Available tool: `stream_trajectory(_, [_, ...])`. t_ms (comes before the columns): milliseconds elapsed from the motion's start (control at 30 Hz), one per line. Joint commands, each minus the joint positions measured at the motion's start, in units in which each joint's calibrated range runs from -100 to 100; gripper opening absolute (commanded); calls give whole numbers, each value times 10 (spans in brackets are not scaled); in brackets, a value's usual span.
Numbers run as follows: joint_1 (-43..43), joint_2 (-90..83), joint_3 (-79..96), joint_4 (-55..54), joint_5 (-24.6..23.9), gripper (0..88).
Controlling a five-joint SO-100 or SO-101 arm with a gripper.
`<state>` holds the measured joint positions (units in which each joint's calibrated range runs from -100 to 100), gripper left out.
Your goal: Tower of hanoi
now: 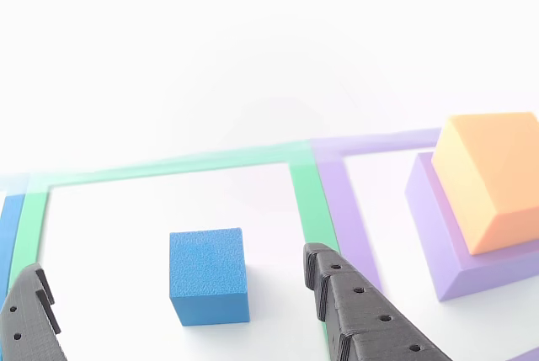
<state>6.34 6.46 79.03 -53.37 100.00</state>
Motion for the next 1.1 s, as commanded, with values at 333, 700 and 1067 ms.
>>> stream_trajectory(333, [0, 49, -48, -30, 0, 334])
stream_trajectory(700, [-14, 82, -61, -44, 0, 316])
stream_trajectory(1067, [-21, 107, -72, -52, 0, 245])
